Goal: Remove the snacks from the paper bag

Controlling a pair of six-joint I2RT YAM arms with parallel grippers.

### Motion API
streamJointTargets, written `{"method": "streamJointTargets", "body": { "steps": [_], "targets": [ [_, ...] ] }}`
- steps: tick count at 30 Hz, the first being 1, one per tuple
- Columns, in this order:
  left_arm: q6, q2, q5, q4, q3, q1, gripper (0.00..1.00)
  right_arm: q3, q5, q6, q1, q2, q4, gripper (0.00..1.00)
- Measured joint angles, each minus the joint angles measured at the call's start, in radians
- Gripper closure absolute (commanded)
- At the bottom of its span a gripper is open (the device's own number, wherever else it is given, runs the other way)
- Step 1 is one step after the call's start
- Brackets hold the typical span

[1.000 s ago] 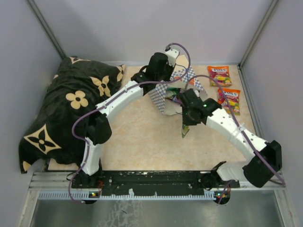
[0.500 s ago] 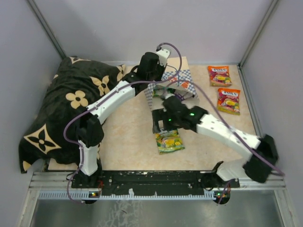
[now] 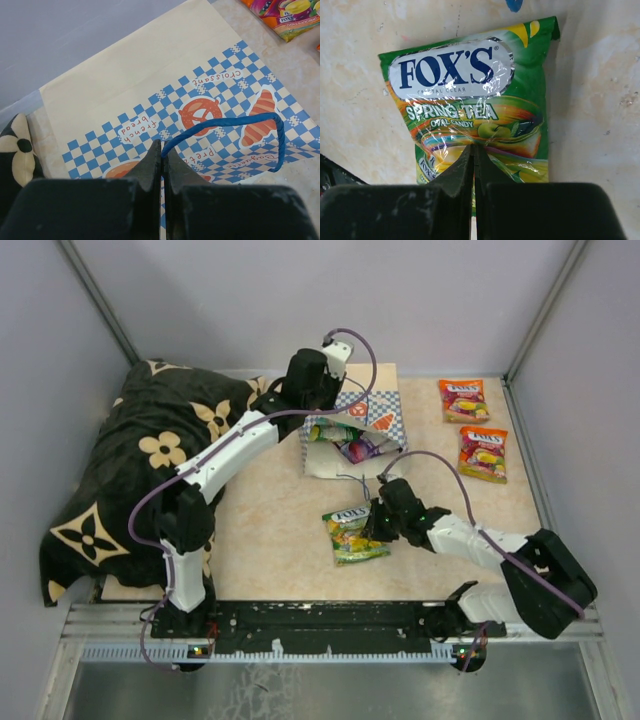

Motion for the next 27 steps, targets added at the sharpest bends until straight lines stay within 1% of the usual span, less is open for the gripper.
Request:
{"method": "streamJointTargets", "body": {
  "steps": [6, 7, 8, 9, 10, 13, 15, 16, 18, 23, 27],
  "targets": [
    [-0.009, 0.000, 0.008, 0.000, 0.000, 0.000, 1.00, -0.026, -0.038, 0.021, 0.000, 0.061, 0.137, 1.00],
    [-0.009, 0.000, 0.009, 0.000, 0.000, 0.000, 1.00, -0.026, -0.040, 0.020, 0.000, 0.061, 0.141, 0.90],
    [-0.009, 0.000, 0.009, -0.001, 0.000, 0.000, 1.00, -0.025, -0.041, 0.019, 0.000, 0.060, 0.139, 0.71],
    [-0.009, 0.000, 0.009, -0.001, 0.000, 0.000, 1.00, -0.022, -0.042, 0.019, 0.000, 0.055, 0.132, 0.55],
    [-0.010, 0.000, 0.009, -0.001, 0.000, 0.000, 1.00, -0.013, -0.040, 0.015, 0.000, 0.032, 0.115, 0.49],
    [-0.016, 0.000, 0.010, -0.001, 0.000, 0.000, 1.00, 0.006, -0.010, 0.023, -0.002, -0.048, 0.098, 0.56],
    [-0.023, 0.000, 0.012, -0.001, 0.000, 0.000, 1.00, 0.027, 0.027, 0.048, -0.011, -0.128, 0.116, 0.55],
    [-0.027, 0.000, 0.014, -0.001, 0.000, 0.000, 1.00, 0.039, 0.045, 0.064, -0.018, -0.153, 0.131, 0.52],
    [-0.034, 0.000, 0.018, -0.003, 0.000, 0.000, 1.00, 0.077, 0.092, 0.109, -0.041, -0.178, 0.174, 0.52],
    [-0.046, 0.000, 0.018, -0.013, 0.001, -0.002, 1.00, 0.133, 0.211, 0.220, -0.090, -0.100, 0.258, 0.50],
    [-0.051, 0.000, 0.018, -0.019, 0.001, -0.005, 1.00, 0.133, 0.262, 0.312, -0.150, 0.022, 0.309, 0.50]
  ]
}}
